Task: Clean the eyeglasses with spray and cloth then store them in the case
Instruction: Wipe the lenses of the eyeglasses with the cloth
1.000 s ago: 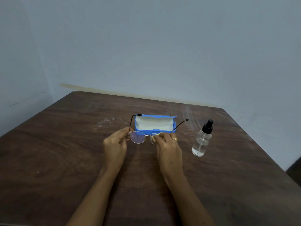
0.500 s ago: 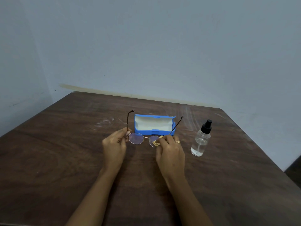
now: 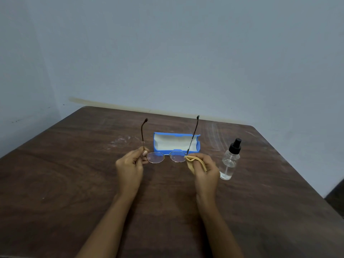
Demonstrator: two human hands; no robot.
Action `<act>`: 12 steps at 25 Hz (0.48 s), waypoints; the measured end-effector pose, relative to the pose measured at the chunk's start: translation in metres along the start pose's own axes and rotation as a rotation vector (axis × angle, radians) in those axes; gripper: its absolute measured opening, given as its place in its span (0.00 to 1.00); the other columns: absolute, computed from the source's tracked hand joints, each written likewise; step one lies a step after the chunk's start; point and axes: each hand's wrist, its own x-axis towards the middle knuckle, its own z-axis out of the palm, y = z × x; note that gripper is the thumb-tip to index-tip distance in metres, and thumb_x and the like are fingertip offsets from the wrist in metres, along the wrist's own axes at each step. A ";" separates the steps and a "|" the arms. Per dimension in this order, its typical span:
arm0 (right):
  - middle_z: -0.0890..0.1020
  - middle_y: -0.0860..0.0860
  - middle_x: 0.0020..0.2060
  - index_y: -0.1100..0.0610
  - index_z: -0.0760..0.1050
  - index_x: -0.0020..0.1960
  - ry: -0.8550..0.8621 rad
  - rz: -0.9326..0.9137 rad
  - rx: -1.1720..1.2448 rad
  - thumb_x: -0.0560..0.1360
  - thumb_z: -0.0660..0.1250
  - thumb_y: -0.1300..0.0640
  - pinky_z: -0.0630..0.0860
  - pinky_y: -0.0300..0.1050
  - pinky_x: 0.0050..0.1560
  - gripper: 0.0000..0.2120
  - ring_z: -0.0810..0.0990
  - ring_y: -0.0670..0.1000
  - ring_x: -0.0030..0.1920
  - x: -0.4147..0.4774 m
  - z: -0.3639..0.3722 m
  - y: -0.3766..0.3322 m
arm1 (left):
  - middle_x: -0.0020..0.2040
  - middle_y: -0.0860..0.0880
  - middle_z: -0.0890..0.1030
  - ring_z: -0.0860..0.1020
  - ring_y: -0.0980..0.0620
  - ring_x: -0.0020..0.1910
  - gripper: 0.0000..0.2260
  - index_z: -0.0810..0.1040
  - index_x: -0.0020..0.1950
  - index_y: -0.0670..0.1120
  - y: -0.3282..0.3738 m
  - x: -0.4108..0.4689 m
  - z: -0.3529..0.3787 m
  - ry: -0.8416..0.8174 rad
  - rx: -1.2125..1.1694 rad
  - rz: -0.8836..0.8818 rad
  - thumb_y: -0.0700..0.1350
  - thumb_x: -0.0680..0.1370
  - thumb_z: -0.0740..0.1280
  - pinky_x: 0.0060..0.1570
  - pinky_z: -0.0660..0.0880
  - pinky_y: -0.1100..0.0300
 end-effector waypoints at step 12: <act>0.82 0.55 0.31 0.60 0.75 0.45 -0.020 0.467 0.728 0.74 0.59 0.70 0.73 0.35 0.23 0.09 0.79 0.47 0.25 0.010 -0.006 -0.006 | 0.27 0.54 0.83 0.81 0.56 0.29 0.07 0.79 0.50 0.41 0.001 0.008 -0.008 -0.058 -0.500 -0.583 0.36 0.74 0.66 0.35 0.79 0.69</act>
